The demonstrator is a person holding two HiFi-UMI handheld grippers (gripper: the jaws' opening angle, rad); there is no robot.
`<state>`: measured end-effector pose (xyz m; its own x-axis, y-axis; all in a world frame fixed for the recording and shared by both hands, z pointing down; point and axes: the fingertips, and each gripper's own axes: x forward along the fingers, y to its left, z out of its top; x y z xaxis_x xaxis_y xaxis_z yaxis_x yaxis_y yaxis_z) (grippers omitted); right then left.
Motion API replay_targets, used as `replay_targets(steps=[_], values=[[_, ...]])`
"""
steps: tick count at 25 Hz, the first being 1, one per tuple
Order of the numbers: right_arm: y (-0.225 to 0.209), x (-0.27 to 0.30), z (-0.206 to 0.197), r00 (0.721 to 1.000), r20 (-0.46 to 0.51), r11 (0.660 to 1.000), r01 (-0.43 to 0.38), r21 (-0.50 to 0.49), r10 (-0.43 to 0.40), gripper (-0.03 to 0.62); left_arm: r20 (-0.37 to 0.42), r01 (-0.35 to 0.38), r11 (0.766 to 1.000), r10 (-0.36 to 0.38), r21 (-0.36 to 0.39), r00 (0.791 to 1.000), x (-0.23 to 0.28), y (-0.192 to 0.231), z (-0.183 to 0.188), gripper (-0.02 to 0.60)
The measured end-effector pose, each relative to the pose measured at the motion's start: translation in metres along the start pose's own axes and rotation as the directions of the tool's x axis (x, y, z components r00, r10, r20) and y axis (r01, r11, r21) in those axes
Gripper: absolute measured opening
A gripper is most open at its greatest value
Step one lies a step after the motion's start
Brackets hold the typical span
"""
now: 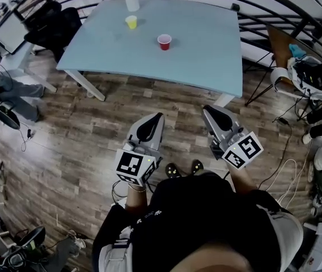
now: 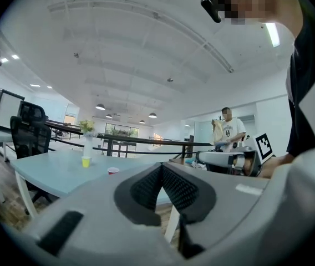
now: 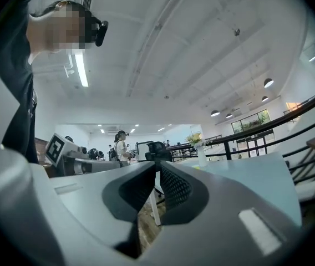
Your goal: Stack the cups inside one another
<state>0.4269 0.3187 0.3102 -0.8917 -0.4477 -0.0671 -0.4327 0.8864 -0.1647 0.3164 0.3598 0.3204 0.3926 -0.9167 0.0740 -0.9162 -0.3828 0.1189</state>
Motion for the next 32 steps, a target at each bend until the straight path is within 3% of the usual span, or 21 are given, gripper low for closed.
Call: replay_targets(steps=[6,12,20,32], values=[[-0.001,-0.007,0.0,0.998,-0.002,0.998,0.058,-0.018,-0.058,0.034,0.006,0.052,0.999,-0.052,-0.015,0.999,0.003,-0.002,-0.001,-0.009],[-0.007,-0.01,-0.007,0.996,-0.016,0.996,0.092,-0.008,-0.092,0.04,-0.003,0.047,0.999,-0.047,-0.028,0.999,-0.002,0.002,-0.008,-0.009],[-0.023,0.015,-0.015,0.998,-0.011,0.998,0.064,0.009,-0.064,0.059,0.004,-0.036,0.998,0.037,-0.041,0.999,-0.011,0.028,-0.012,-0.009],[-0.065,0.104,-0.022,1.0,0.005,0.999,-0.014,0.036,0.014,0.084,-0.028,-0.164,0.986,0.164,-0.018,0.986,0.003,0.102,-0.004,-0.009]])
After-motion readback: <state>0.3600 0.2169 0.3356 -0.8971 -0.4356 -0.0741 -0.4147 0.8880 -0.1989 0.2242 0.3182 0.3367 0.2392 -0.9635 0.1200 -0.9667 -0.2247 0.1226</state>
